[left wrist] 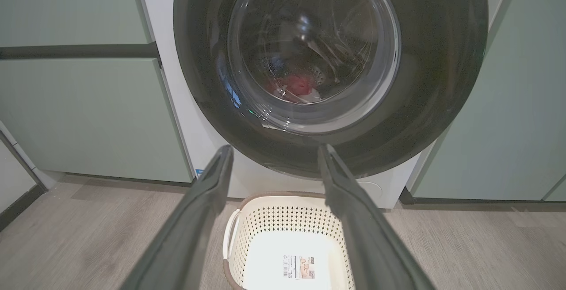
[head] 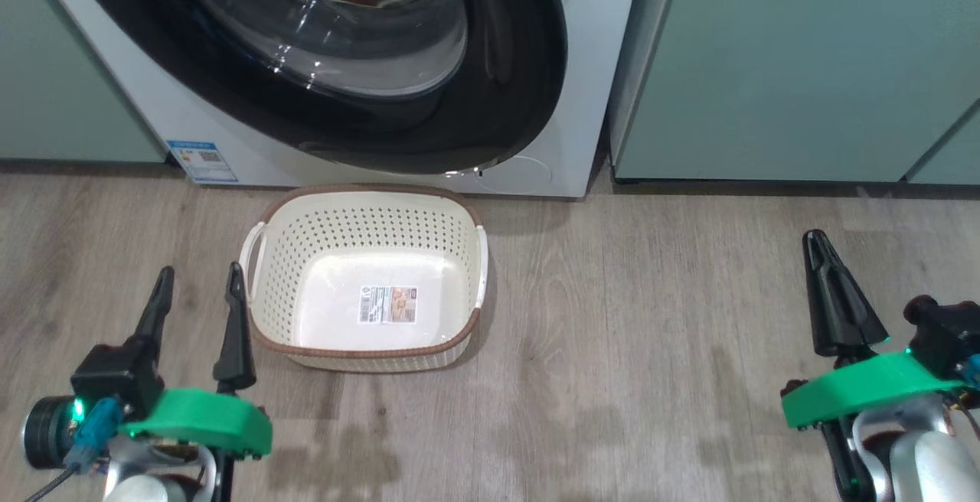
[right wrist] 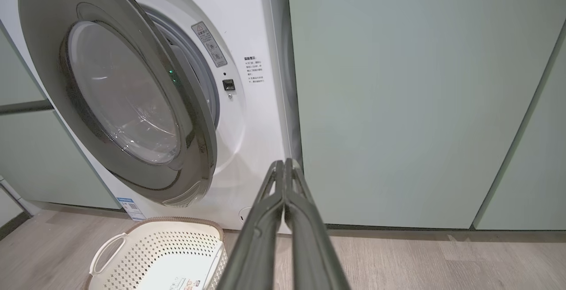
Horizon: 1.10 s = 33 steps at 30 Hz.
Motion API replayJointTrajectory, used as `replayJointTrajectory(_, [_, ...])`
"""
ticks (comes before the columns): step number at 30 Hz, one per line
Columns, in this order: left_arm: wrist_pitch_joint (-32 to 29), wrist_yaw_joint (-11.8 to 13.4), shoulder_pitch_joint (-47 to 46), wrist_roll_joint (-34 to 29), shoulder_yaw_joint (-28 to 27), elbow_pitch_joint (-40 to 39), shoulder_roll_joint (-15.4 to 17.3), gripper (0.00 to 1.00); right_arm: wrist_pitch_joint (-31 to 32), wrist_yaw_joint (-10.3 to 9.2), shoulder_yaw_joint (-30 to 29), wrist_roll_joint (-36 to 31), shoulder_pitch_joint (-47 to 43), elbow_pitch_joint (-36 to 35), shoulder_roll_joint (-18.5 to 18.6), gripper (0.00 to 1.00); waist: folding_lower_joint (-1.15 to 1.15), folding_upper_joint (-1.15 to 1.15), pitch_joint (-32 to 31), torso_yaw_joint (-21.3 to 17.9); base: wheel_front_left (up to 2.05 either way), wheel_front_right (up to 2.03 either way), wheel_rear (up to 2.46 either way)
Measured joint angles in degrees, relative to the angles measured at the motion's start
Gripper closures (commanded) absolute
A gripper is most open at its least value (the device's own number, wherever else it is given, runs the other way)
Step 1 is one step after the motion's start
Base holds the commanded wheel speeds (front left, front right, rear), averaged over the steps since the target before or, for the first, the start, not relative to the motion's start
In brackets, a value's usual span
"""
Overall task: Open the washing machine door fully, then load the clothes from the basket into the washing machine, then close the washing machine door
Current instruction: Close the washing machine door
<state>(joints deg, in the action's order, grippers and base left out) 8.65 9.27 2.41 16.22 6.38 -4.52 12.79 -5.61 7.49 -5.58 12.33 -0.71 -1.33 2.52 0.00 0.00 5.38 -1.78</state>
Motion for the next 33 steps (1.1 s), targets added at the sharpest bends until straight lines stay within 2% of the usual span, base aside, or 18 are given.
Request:
replayJointTrajectory(5, [0.02, 0.01, -0.97, 0.24, 0.62, -0.09, -0.09, 0.00, 0.63, 0.00, 0.59, -0.31, 2.86, 1.01, 0.00, 1.00, 0.00, 0.00, 1.34, 1.30, 0.00, 0.00, 0.00])
replayJointTrajectory(12, [1.10, 0.00, -5.58, 0.52, 1.30, 0.40, -1.41, 0.00, 1.66, 0.00, 4.79, -2.65, 14.17, 5.68, 0.10, 1.00, 0.00, 0.00, 3.56, 4.43, 0.00, 0.00, 0.00])
replayJointTrajectory(23, [4.05, -0.05, -10.81, 2.00, 1.64, 4.10, -3.65, 0.00, 2.05, 0.00, 11.71, -3.79, 33.98, 18.49, 2.02, 1.00, 0.01, 0.00, 8.02, 12.51, 0.00, 0.00, 0.00])
replayJointTrajectory(33, [5.34, -1.03, -13.05, 2.03, 1.45, 5.87, -5.09, 0.00, 0.68, 0.00, 12.56, -3.69, 43.79, 29.03, 3.16, 1.00, 0.01, 0.00, 10.62, 15.68, 0.00, 0.00, 0.00])
